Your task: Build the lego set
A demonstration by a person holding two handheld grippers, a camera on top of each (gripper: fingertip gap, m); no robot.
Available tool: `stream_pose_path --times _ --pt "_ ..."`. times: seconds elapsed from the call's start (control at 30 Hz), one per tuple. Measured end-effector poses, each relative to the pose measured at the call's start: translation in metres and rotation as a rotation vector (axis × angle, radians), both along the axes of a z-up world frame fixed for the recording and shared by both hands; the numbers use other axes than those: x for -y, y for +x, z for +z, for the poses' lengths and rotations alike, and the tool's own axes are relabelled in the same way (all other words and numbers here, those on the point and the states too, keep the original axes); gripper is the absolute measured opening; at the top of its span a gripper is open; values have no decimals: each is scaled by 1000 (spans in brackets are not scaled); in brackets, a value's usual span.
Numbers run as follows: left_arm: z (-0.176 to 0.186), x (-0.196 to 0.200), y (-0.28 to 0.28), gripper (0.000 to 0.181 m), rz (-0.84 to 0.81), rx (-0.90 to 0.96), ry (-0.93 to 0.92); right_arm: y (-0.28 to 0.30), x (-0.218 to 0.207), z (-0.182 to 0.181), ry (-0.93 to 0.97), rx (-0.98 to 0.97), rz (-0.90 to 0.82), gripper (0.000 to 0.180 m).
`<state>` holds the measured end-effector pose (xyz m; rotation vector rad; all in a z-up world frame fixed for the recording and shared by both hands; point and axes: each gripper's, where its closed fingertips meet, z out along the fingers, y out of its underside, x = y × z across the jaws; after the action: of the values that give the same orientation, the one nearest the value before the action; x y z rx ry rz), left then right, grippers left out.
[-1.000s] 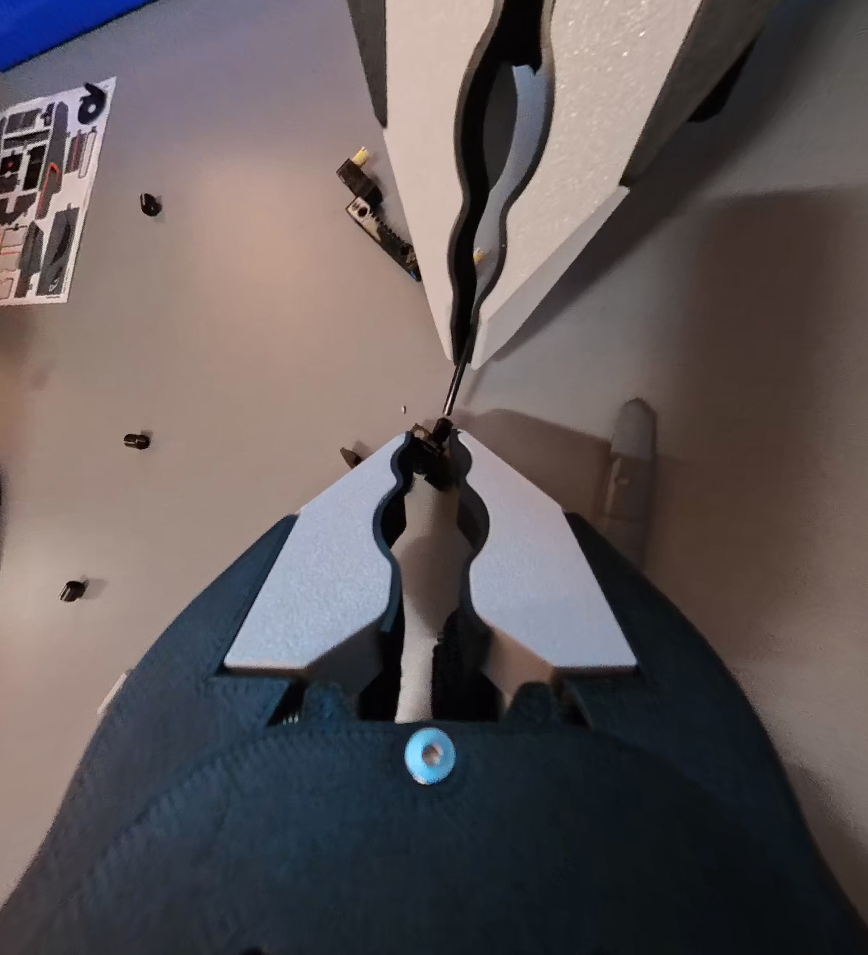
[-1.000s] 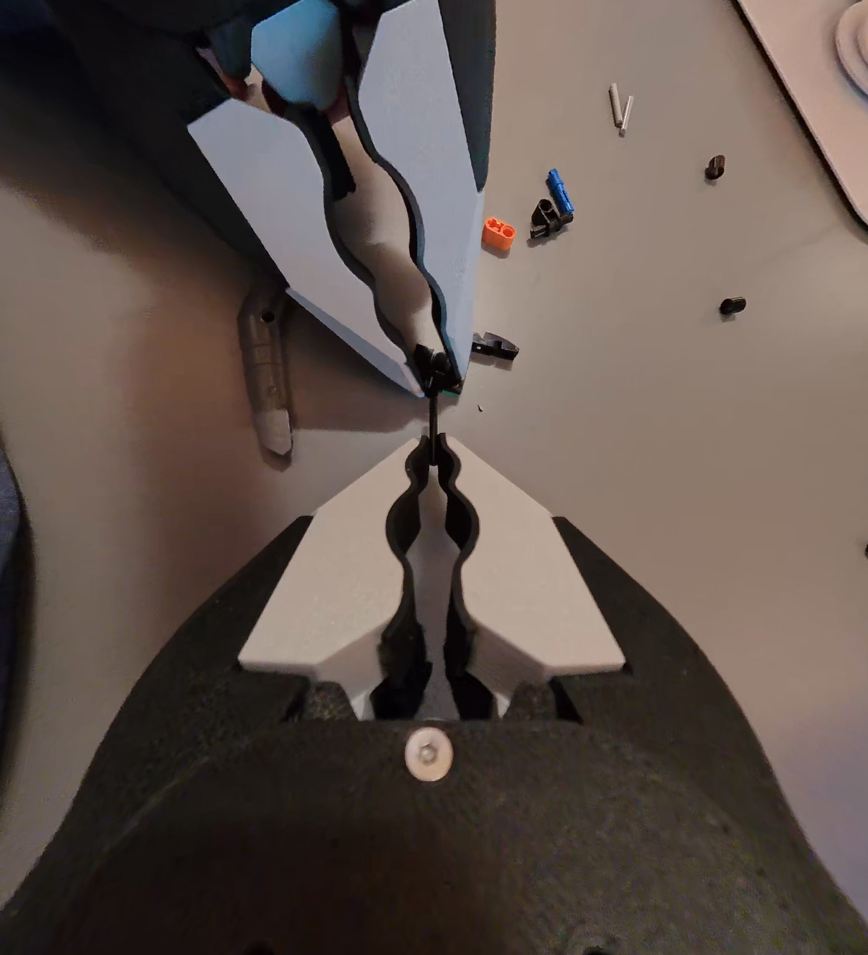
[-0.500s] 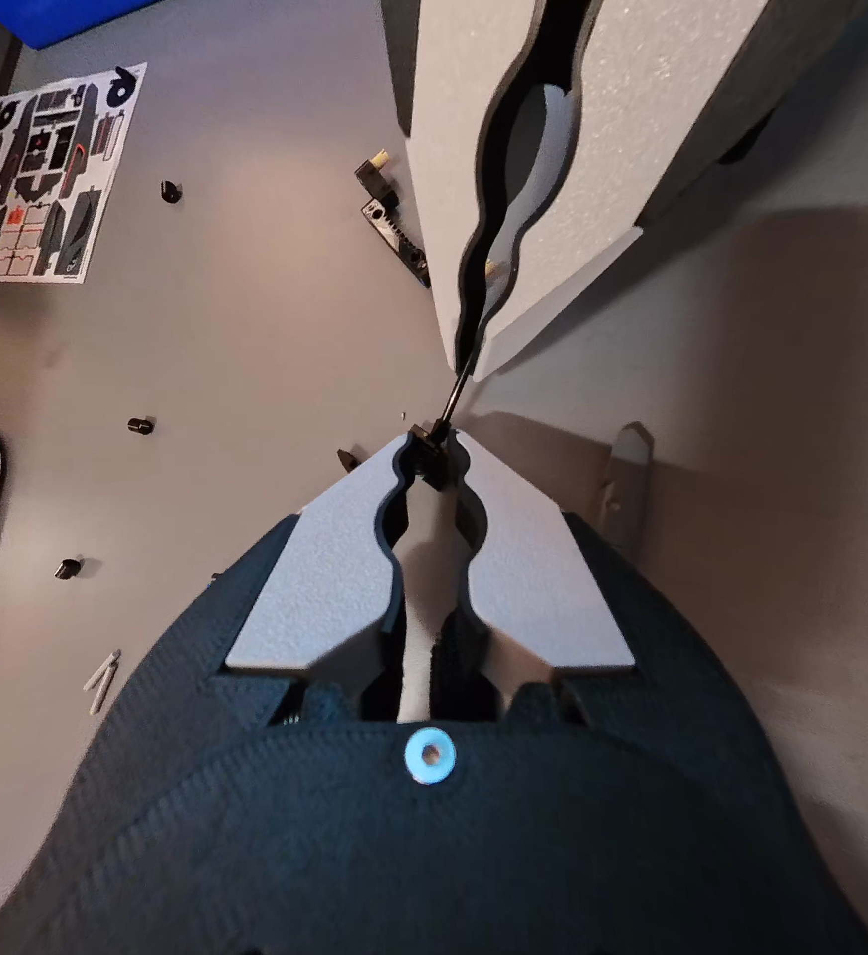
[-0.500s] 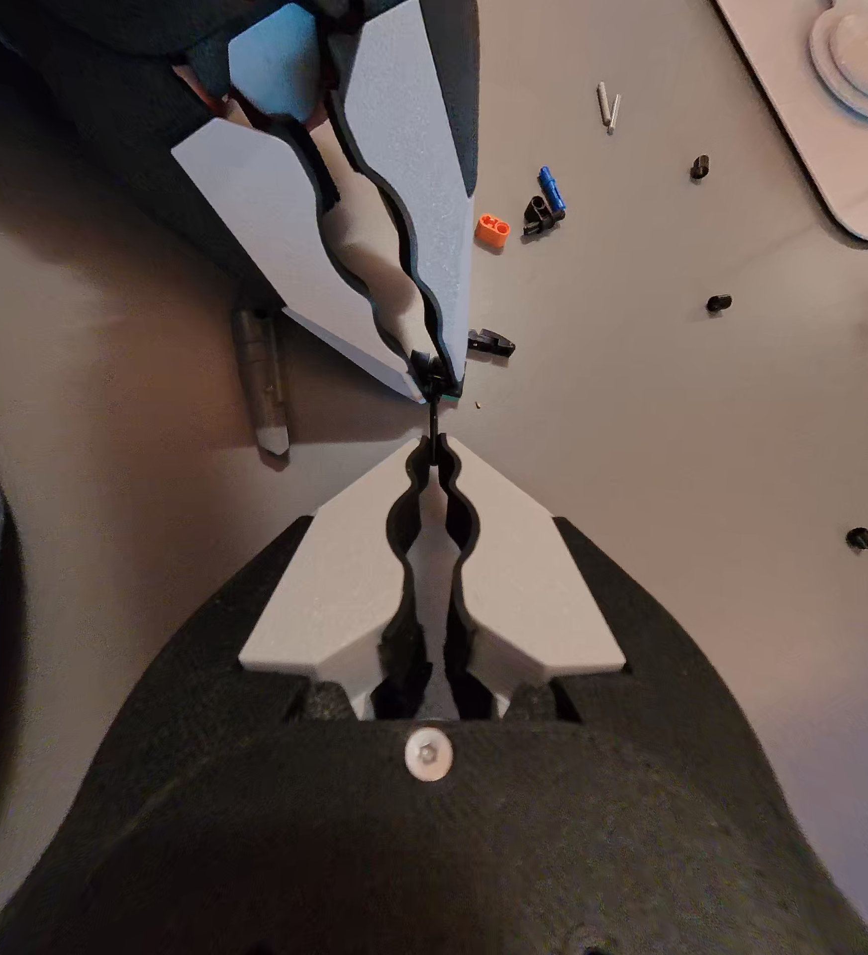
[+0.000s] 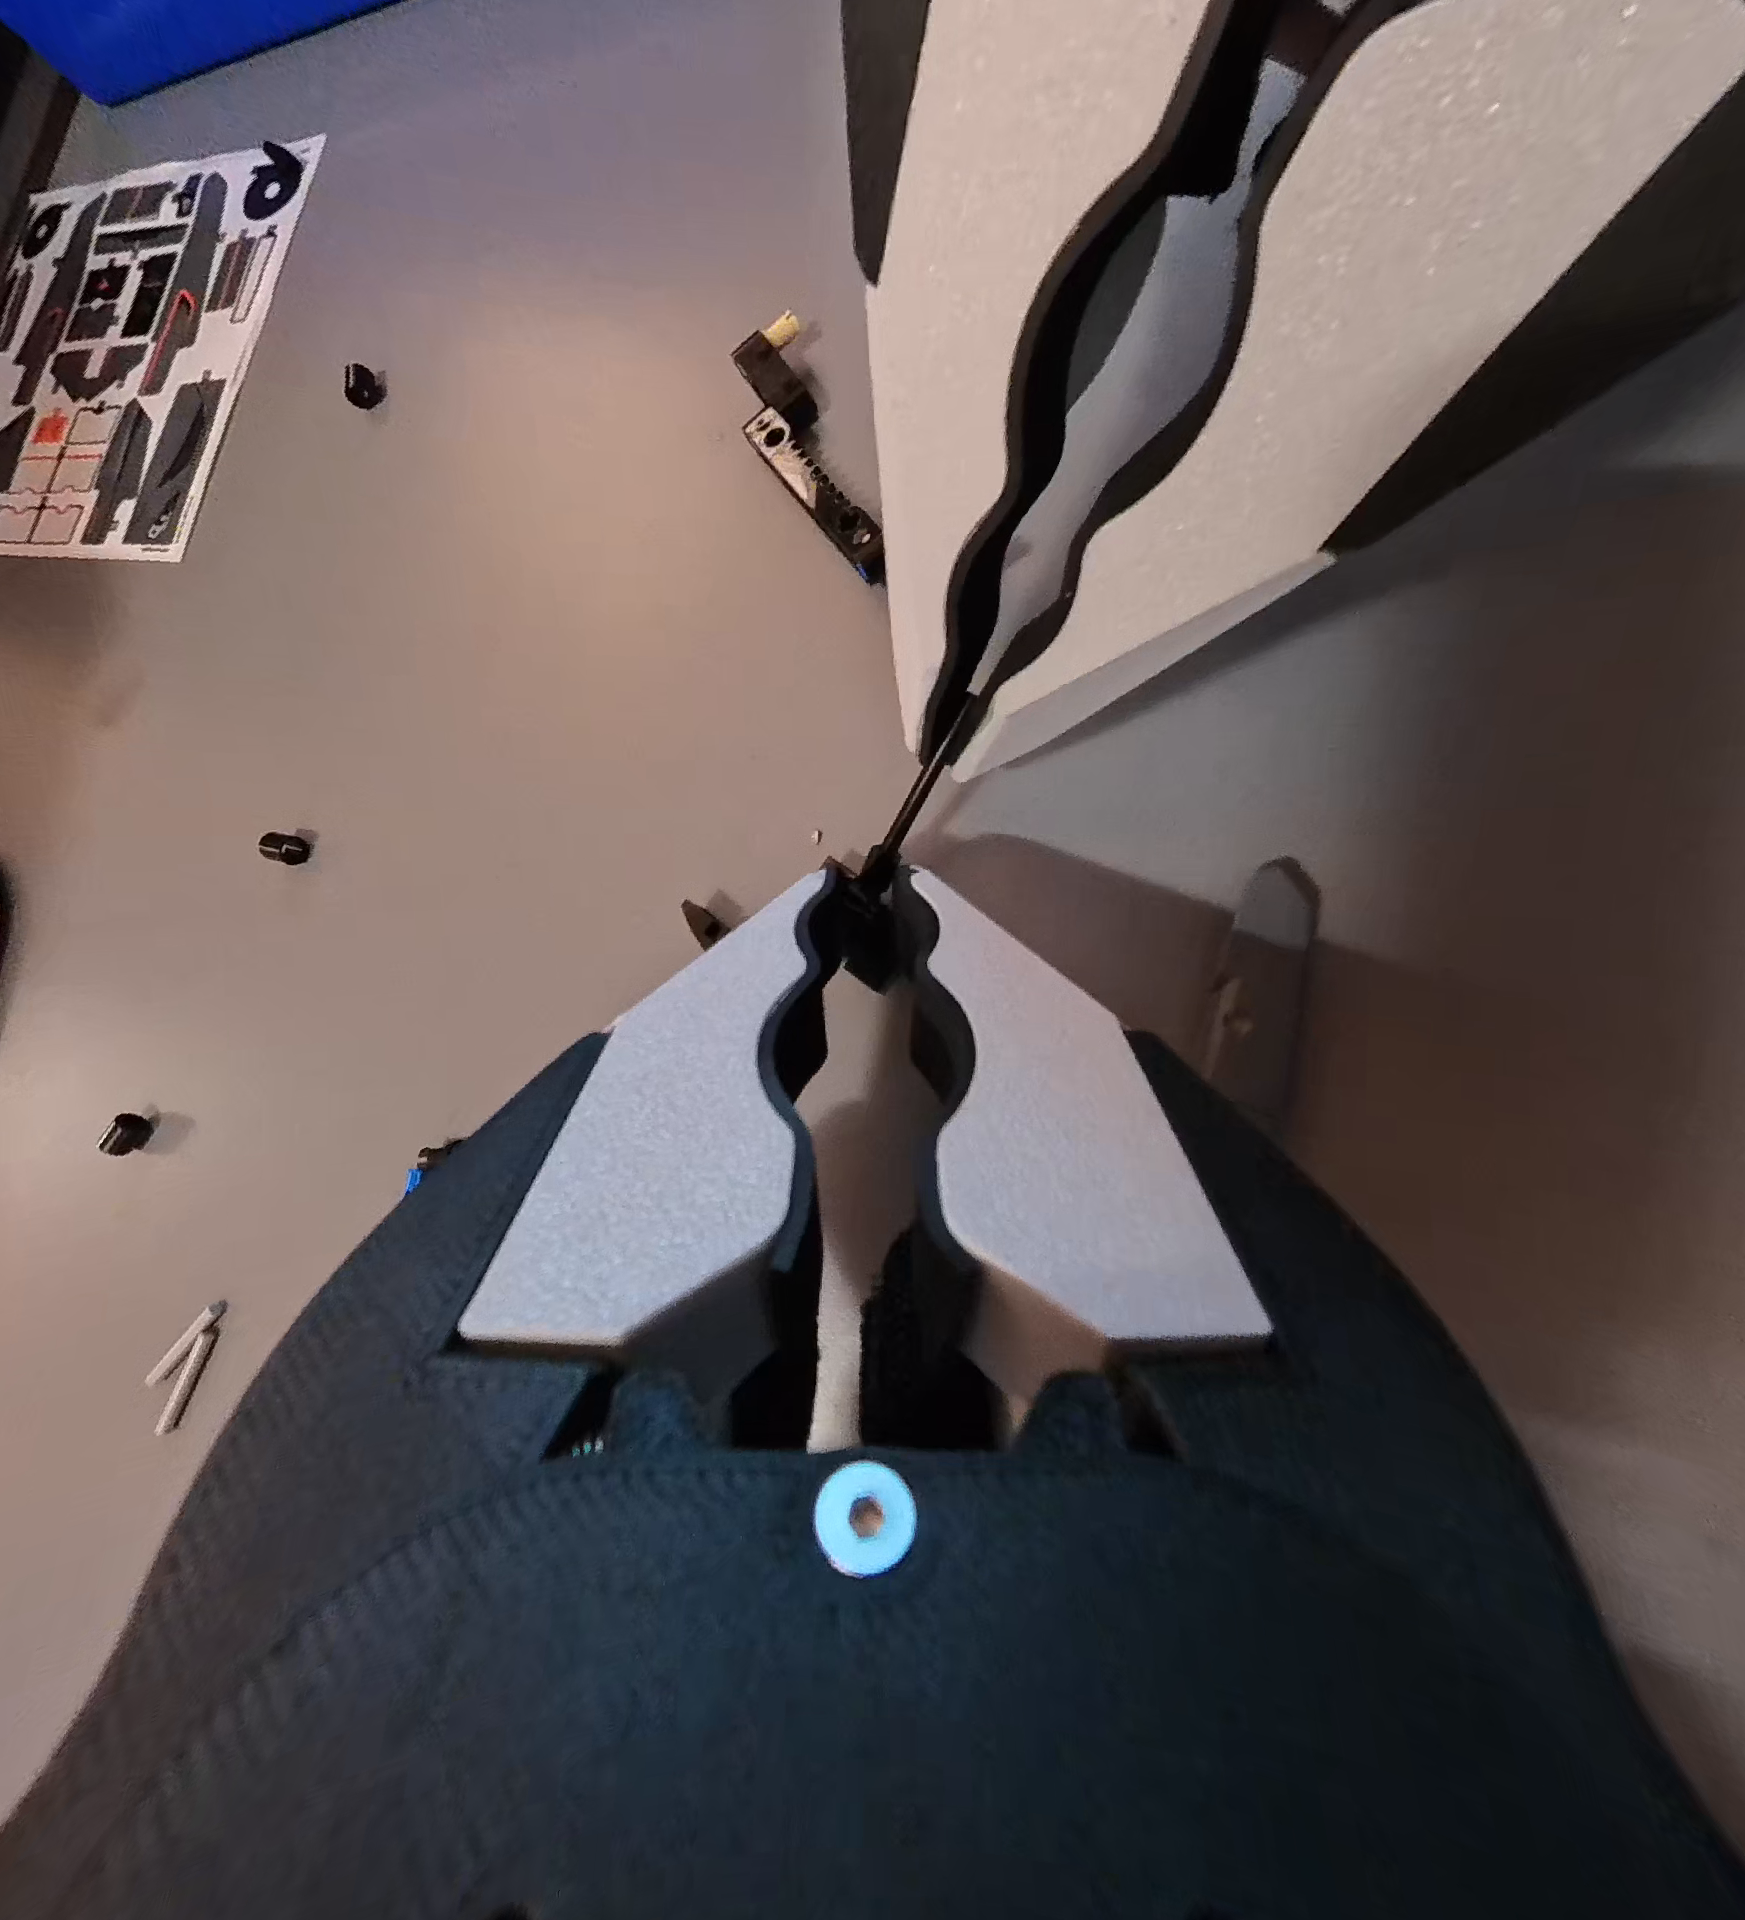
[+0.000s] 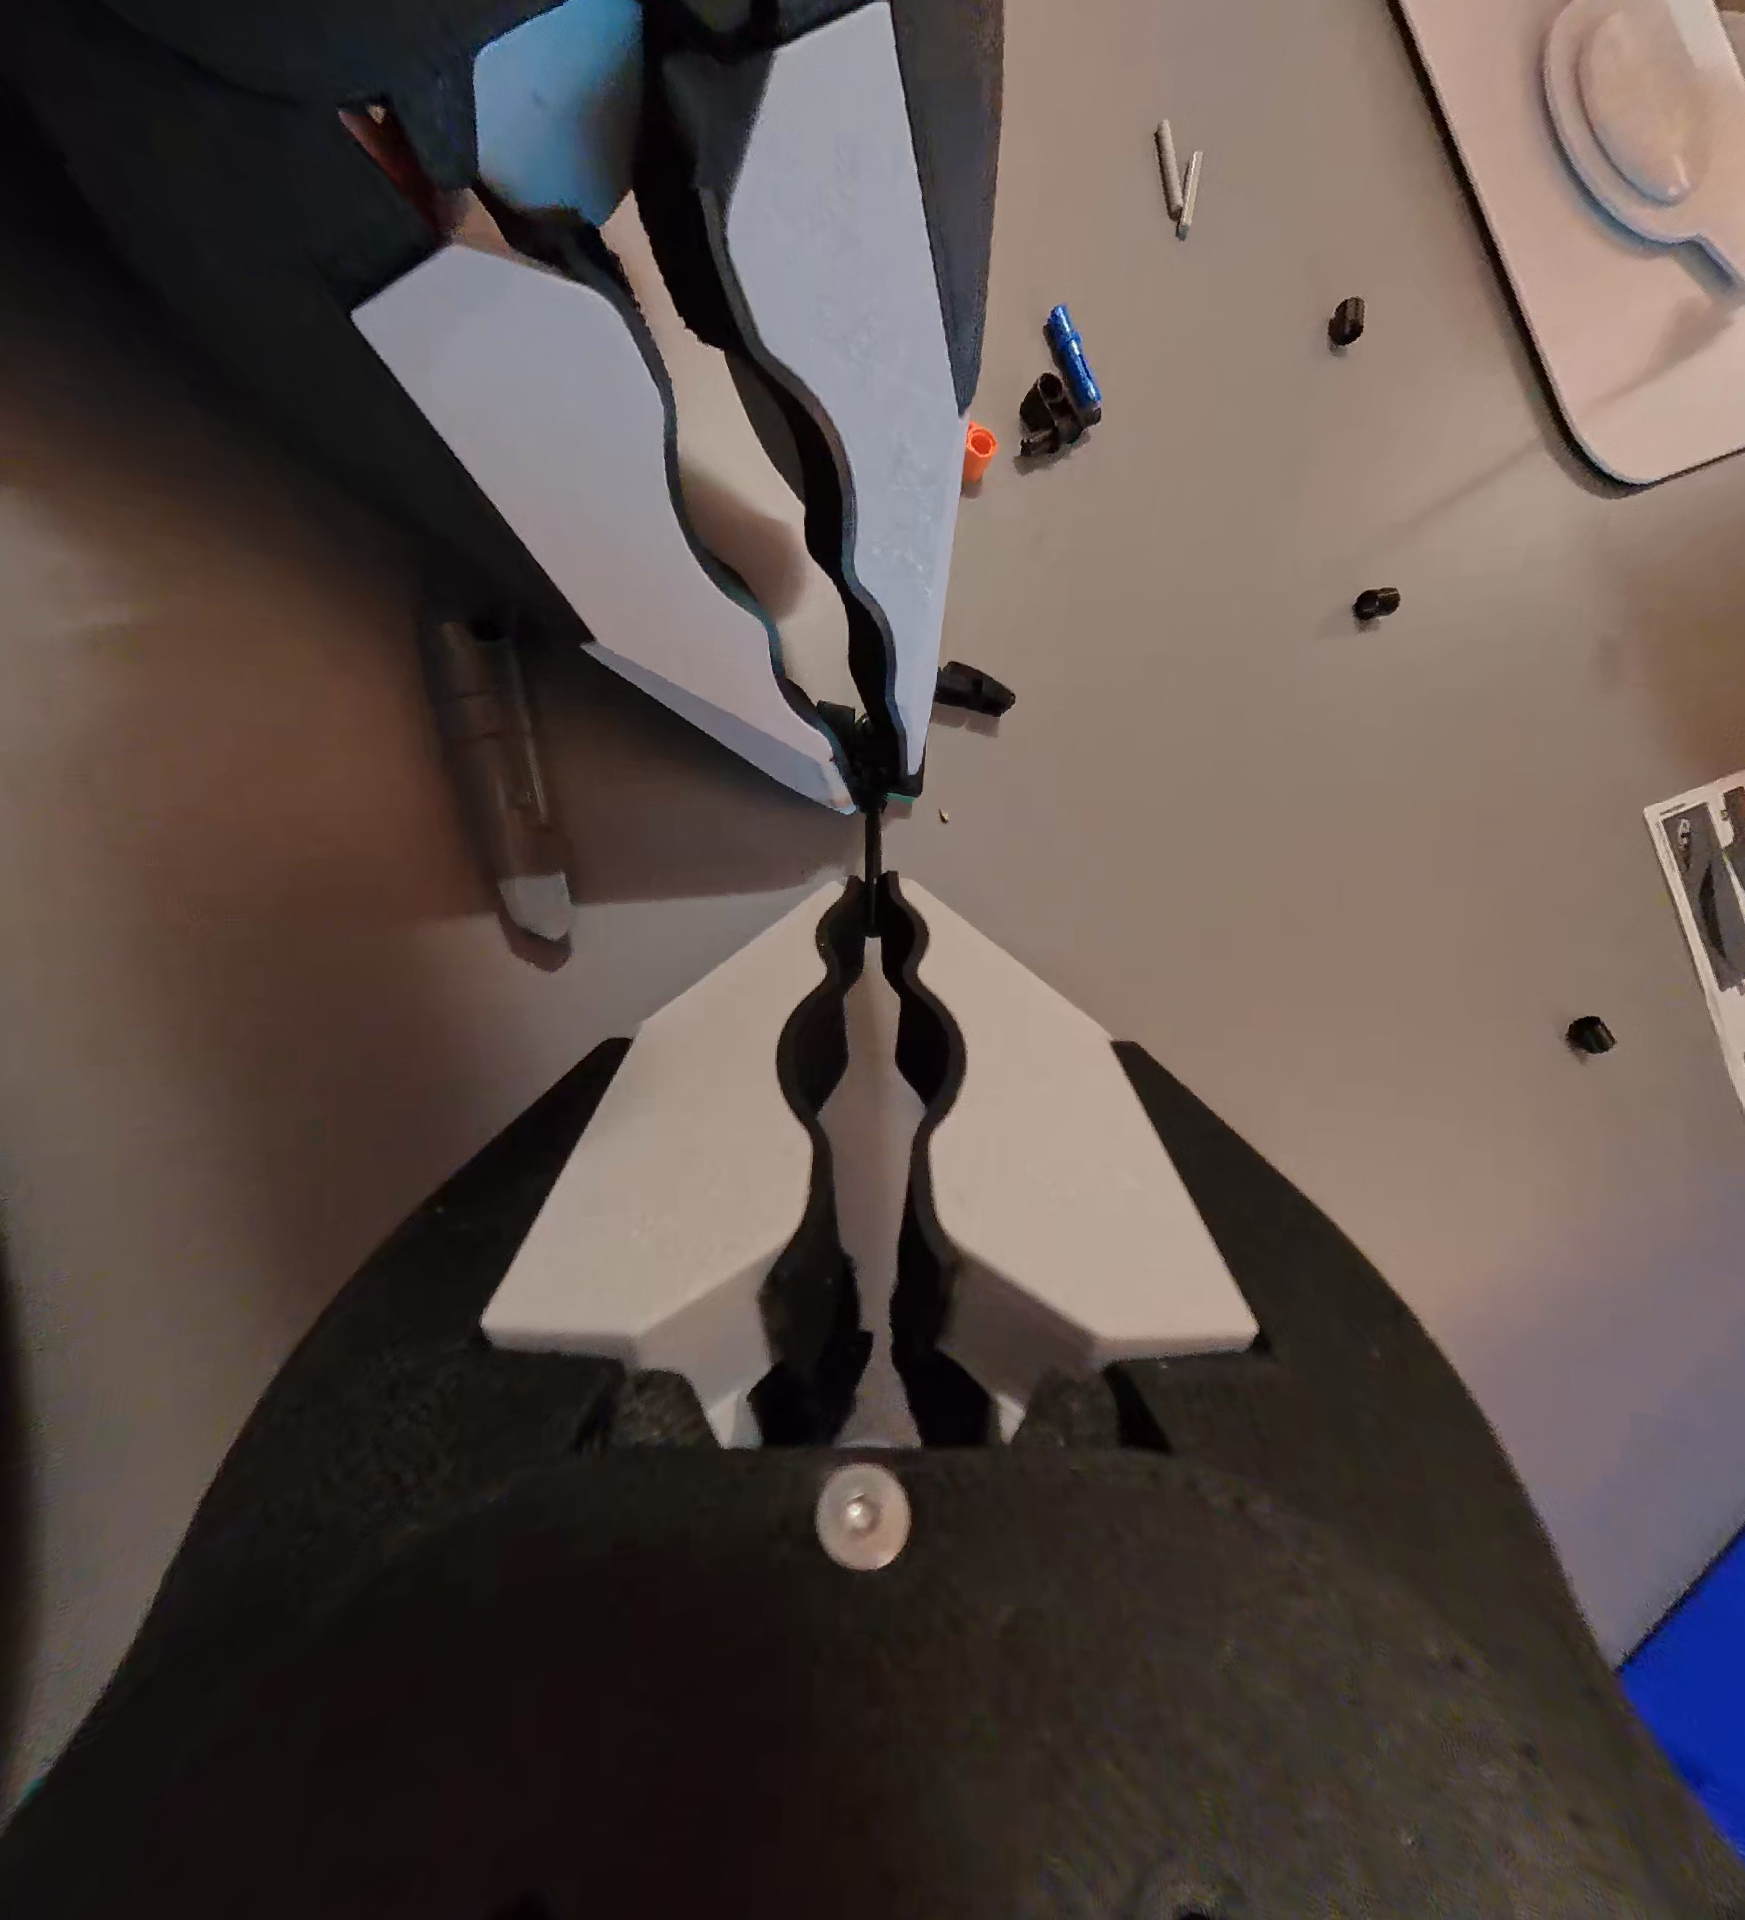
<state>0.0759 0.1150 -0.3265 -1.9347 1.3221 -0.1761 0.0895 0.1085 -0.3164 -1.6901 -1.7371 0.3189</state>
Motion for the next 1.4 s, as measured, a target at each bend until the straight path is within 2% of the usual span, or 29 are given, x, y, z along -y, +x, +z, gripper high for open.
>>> stream_pose_path --times 0.27,0.87,1.2,1.4 --pt "0 -1 -1 6 2 30 -2 -2 -1 2 28 24 7 0" --pt "1 -2 0 4 -5 72 -11 -4 -6 3 -17 124 234 0" --pt "1 -1 0 3 -17 79 -20 -4 -6 2 -181 4 318 0" --pt "1 -1 0 3 -19 70 -13 -4 -7 2 -136 74 299 0"
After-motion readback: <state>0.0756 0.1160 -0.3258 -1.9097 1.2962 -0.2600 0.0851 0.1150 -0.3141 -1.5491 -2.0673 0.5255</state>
